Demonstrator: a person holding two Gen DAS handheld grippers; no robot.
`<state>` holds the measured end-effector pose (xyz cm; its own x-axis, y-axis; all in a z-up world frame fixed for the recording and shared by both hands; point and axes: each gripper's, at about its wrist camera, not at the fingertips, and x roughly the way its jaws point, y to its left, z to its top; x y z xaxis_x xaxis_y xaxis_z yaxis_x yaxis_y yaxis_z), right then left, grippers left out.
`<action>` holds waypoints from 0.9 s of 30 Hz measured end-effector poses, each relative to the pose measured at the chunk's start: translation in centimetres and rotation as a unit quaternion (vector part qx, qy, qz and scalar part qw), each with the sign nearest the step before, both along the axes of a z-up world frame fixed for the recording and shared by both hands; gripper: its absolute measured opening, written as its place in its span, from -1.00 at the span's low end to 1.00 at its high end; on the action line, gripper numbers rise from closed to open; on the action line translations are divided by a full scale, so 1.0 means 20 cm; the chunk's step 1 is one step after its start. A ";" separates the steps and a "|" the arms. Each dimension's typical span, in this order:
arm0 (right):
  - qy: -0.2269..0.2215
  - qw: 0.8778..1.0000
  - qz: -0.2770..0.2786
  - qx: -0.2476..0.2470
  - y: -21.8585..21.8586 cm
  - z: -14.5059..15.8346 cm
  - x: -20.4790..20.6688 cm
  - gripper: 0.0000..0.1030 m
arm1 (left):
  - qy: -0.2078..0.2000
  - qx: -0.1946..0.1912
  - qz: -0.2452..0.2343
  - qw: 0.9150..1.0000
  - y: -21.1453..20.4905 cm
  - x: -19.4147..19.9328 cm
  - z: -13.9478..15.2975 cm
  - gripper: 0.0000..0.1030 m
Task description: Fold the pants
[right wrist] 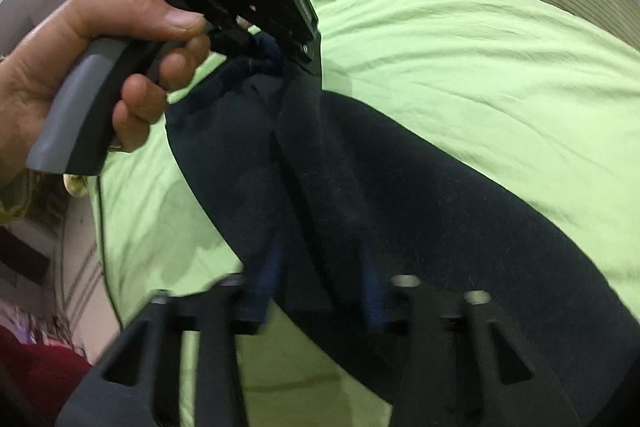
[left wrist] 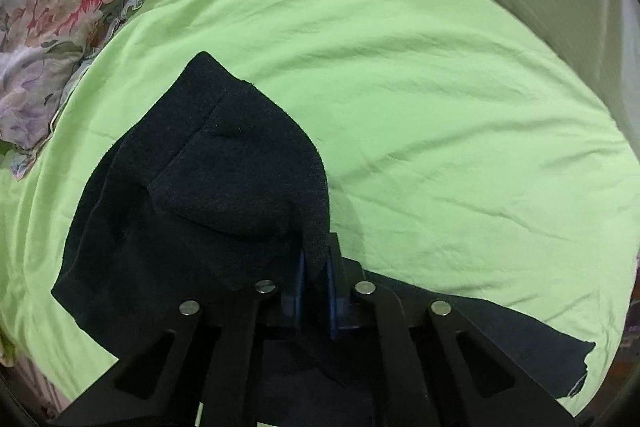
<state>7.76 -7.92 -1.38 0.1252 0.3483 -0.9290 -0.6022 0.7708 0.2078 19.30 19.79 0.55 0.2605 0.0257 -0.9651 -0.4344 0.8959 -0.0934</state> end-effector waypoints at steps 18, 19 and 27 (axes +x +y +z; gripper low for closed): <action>-0.027 0.997 0.073 -0.014 0.00 0.17 -0.14 -0.87 | -0.184 -0.162 0.069 0.967 0.26 -0.65 0.14 -0.92; -0.027 0.996 0.079 -0.021 0.02 0.15 -0.14 -0.87 | -0.188 -0.165 0.070 0.966 0.26 -0.68 0.12 -0.92; -0.014 0.989 0.127 -0.069 0.15 0.04 -0.18 -0.87 | -0.185 -0.209 0.104 0.955 0.35 -0.87 -0.09 -0.91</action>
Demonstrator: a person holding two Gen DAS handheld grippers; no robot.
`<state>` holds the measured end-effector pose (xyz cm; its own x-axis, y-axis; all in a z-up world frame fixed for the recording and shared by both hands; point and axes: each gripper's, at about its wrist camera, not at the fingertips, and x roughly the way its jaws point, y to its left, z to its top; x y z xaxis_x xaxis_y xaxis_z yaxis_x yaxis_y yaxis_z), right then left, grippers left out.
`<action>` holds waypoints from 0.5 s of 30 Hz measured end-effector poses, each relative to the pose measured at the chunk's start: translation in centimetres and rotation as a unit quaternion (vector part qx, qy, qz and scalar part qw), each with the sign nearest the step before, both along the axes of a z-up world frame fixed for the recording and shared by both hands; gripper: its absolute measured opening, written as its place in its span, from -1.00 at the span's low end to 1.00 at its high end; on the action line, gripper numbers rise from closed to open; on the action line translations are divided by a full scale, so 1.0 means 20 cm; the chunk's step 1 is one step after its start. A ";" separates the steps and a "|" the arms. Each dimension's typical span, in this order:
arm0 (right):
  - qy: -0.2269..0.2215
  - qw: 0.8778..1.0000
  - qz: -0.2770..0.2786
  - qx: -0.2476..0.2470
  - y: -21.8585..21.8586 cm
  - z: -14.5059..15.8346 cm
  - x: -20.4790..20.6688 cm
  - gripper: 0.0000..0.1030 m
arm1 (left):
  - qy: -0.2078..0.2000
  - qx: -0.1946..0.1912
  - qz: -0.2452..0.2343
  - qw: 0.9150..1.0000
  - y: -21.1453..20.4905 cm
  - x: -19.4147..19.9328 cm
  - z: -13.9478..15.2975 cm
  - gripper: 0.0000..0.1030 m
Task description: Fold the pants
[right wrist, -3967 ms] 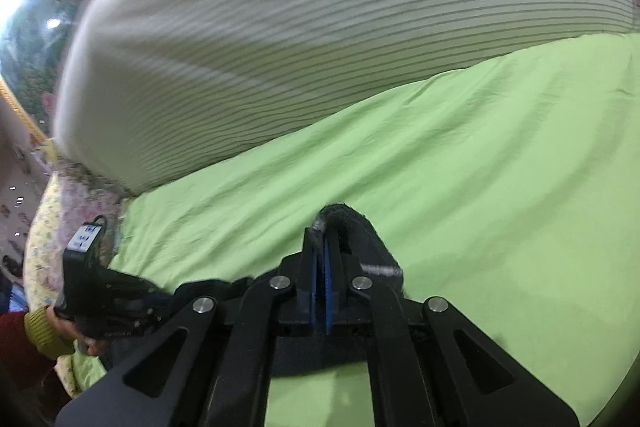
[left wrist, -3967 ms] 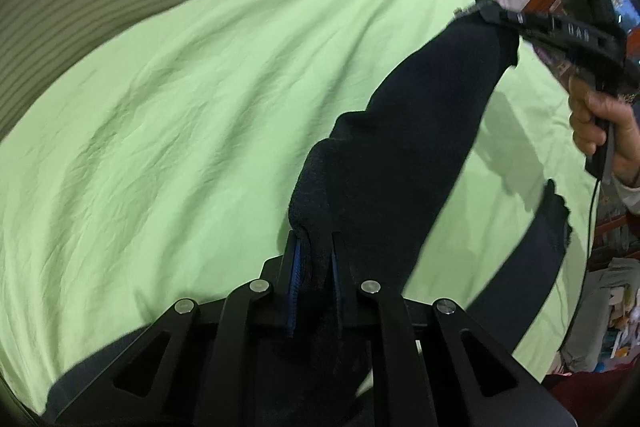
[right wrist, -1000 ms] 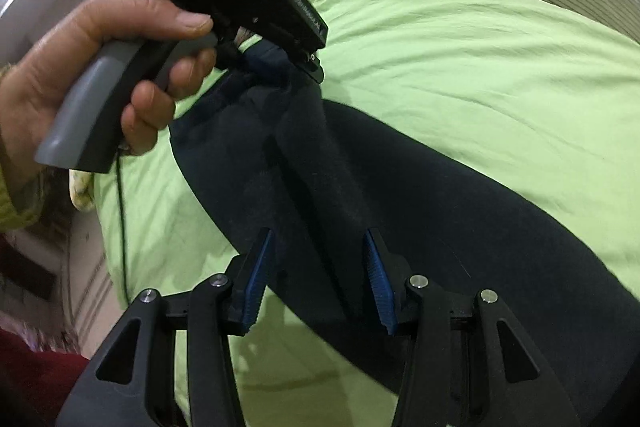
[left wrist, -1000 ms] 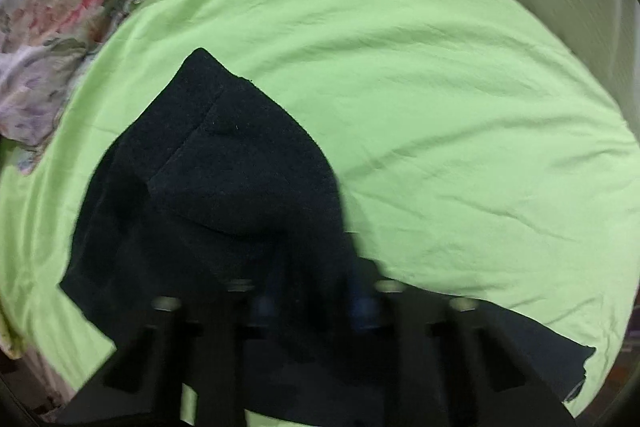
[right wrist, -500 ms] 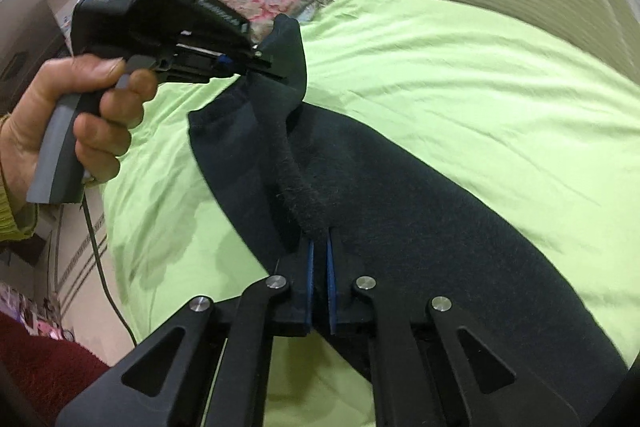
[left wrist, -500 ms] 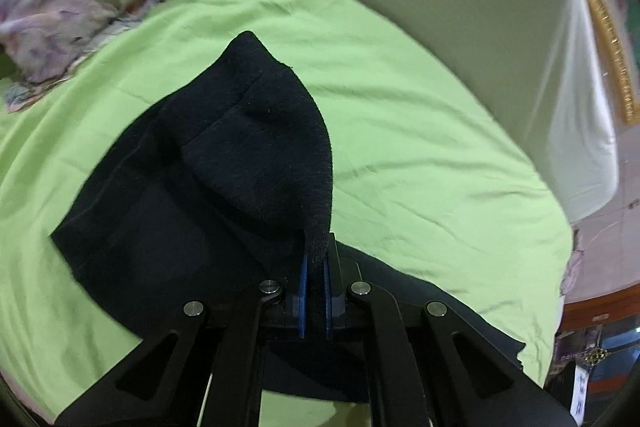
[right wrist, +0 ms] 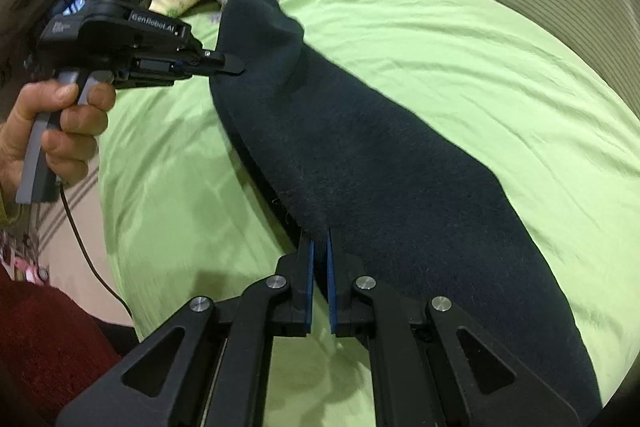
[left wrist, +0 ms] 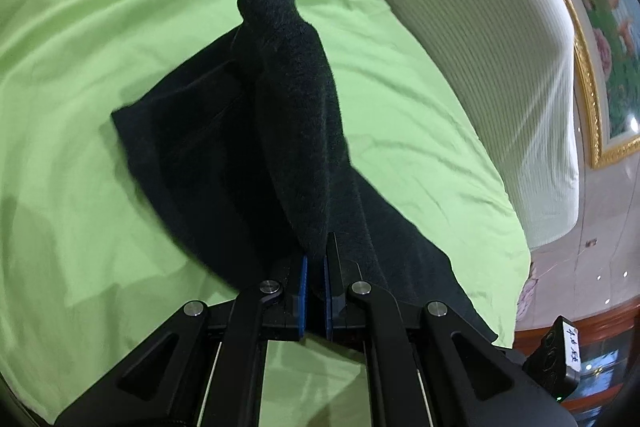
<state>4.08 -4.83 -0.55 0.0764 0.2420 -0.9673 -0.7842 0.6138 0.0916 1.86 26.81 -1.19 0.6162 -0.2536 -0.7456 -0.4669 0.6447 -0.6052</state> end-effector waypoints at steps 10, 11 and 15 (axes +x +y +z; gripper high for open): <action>0.004 0.999 0.017 -0.039 0.05 -0.10 0.00 -0.88 | 0.012 -0.020 0.001 1.000 0.00 -0.06 -0.16 -0.88; 0.004 0.999 0.021 -0.043 0.05 -0.10 0.01 -0.88 | 0.015 -0.021 0.001 1.000 0.00 -0.07 -0.17 -0.88; 0.003 0.998 0.035 -0.061 0.06 -0.13 0.00 -0.88 | 0.023 -0.030 0.000 0.999 0.01 -0.08 -0.23 -0.84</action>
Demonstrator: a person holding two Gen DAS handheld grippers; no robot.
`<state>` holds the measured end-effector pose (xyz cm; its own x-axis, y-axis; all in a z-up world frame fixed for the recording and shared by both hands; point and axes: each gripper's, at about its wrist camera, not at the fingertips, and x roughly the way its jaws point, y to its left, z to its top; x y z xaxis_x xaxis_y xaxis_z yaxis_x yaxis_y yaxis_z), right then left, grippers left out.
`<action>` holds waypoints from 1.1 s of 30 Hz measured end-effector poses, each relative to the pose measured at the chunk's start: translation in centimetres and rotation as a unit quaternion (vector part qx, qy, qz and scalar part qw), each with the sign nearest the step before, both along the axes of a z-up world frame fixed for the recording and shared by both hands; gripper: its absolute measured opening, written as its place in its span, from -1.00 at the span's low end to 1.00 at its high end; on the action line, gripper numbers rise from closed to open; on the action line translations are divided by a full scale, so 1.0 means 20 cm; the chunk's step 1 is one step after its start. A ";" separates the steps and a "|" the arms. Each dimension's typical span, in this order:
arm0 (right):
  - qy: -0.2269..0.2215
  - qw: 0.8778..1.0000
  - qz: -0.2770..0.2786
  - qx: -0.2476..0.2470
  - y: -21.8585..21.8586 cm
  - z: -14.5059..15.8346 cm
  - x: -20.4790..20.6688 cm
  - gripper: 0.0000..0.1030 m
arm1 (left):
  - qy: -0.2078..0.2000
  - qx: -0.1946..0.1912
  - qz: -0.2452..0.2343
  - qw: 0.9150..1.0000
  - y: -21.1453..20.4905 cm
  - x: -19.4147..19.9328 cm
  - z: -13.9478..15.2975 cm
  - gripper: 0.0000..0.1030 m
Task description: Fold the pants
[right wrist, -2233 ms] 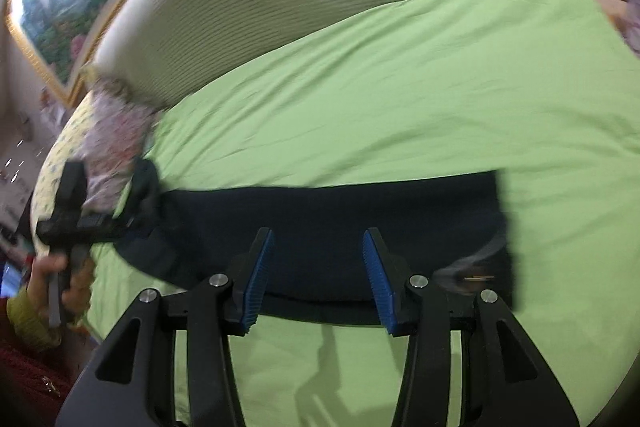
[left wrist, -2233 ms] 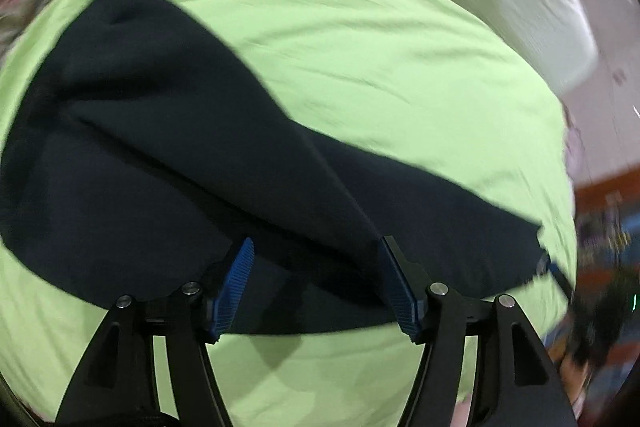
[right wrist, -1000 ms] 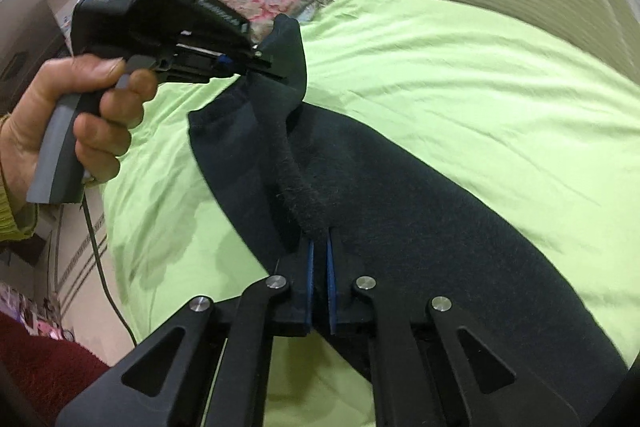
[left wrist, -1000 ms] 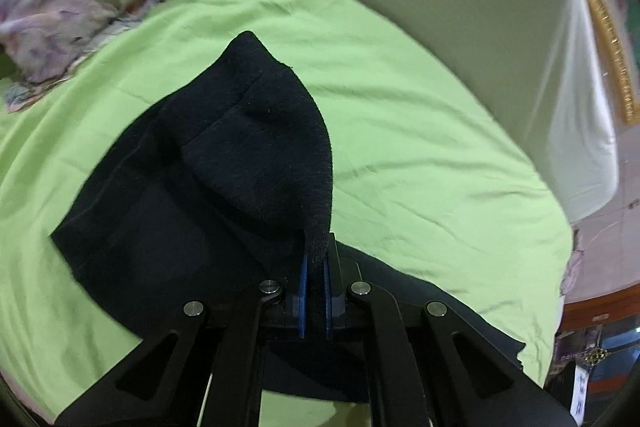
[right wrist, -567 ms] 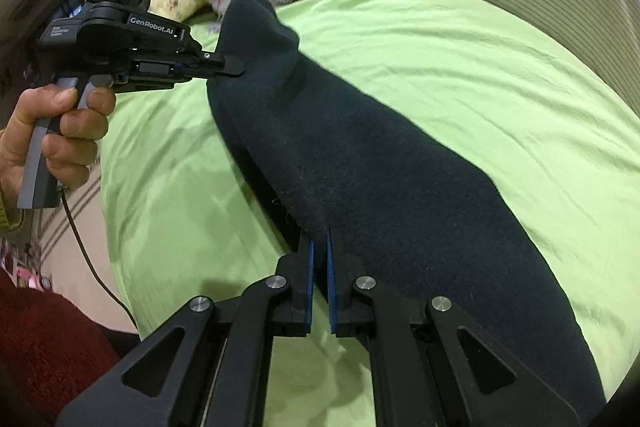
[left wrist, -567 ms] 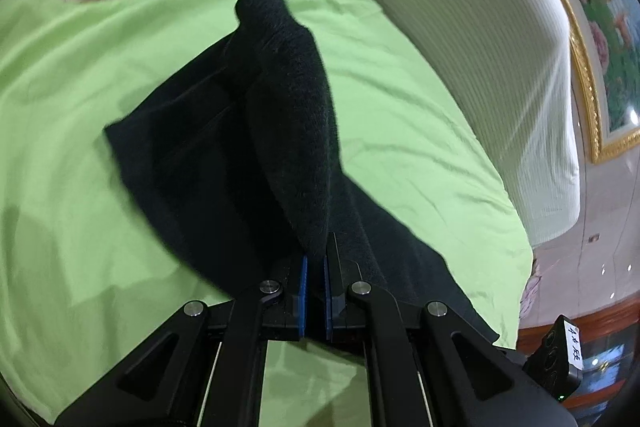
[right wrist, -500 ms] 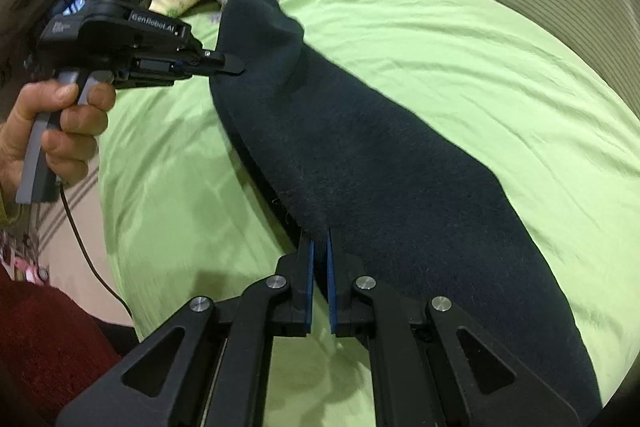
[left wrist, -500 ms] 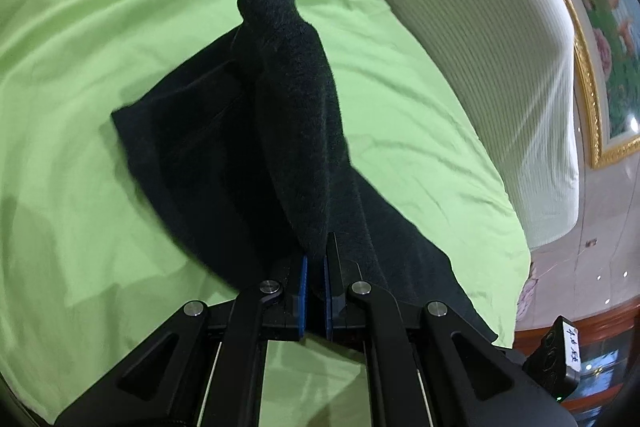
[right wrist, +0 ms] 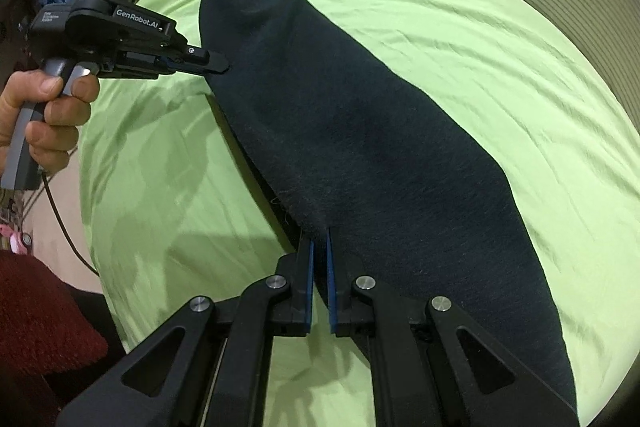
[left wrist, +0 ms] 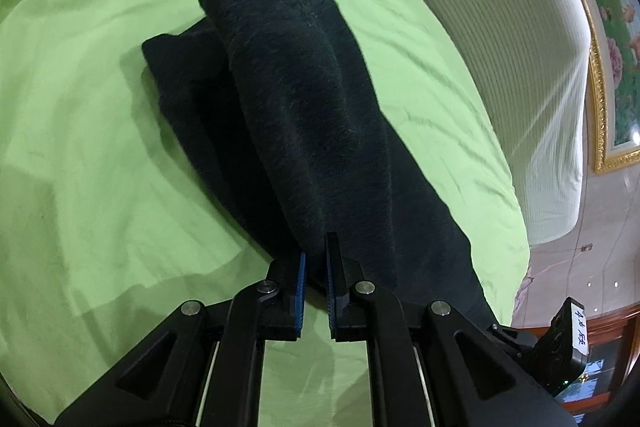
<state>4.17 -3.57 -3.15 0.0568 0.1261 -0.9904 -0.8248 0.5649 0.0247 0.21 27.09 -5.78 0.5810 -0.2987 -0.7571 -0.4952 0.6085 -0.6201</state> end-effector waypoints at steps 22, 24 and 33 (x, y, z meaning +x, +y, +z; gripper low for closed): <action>0.049 0.986 -0.123 0.101 0.03 0.16 0.20 -0.31 | 0.064 0.021 0.073 0.995 0.25 -0.02 0.09 0.43; 0.037 0.981 -0.153 0.112 0.02 0.17 0.29 -0.30 | 0.068 0.020 0.078 0.994 0.29 -0.02 0.09 0.44; 0.055 0.970 -0.222 0.088 0.03 -0.06 0.68 -0.30 | 0.085 0.002 0.088 0.993 0.39 0.04 0.00 0.44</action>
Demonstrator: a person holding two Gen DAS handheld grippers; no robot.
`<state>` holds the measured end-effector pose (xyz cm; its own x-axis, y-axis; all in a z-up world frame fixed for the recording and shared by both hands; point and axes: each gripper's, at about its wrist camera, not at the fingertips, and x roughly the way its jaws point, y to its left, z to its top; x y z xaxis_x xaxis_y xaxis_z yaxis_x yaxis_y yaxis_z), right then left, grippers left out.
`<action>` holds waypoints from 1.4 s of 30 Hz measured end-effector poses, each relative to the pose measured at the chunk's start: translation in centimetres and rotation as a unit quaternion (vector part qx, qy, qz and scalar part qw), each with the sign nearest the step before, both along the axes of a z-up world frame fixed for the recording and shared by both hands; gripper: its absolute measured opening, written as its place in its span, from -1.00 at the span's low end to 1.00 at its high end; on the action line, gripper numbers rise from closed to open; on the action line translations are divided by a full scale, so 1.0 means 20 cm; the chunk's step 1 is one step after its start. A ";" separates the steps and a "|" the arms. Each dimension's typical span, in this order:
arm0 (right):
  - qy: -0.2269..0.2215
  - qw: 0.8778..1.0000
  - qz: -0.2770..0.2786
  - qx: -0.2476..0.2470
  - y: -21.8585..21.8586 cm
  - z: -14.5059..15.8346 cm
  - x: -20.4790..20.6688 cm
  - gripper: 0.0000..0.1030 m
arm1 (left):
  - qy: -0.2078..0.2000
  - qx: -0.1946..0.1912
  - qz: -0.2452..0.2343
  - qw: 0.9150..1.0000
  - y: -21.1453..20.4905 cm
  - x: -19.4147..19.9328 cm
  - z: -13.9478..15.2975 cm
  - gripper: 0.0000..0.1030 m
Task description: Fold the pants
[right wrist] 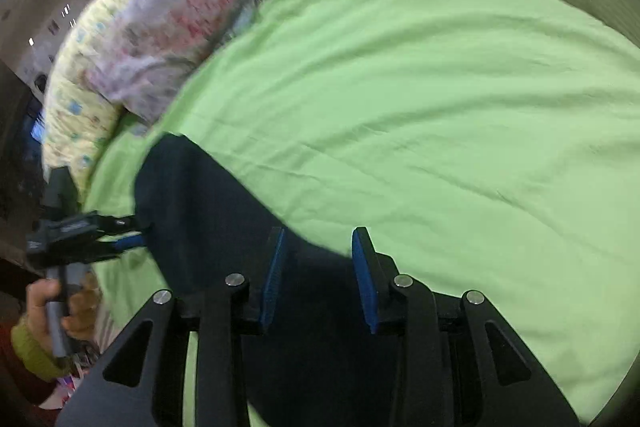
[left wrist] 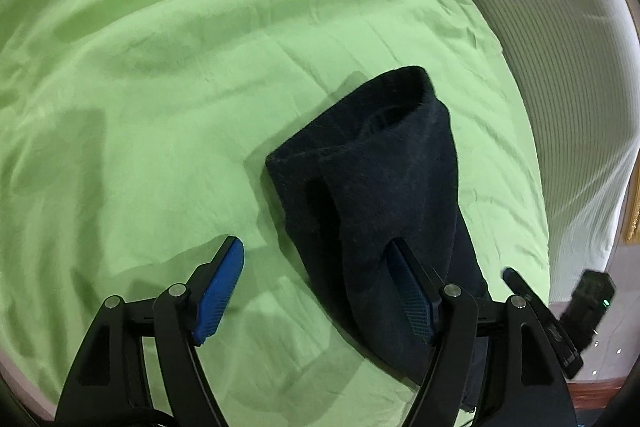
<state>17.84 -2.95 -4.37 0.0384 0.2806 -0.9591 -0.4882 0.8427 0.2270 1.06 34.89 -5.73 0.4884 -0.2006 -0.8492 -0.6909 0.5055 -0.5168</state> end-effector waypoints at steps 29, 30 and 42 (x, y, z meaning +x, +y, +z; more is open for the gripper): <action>-0.054 0.995 0.084 -0.025 0.08 0.16 0.00 -0.84 | -0.178 0.038 -0.095 0.979 0.00 0.05 0.29 -0.63; -0.064 0.995 0.076 -0.023 0.09 0.16 -0.01 -0.84 | -0.181 0.040 -0.097 0.978 0.00 0.05 0.30 -0.63; -0.103 0.990 0.018 -0.095 0.13 -0.07 -0.01 -0.79 | -0.103 0.102 -0.144 0.979 0.04 0.18 0.11 -0.51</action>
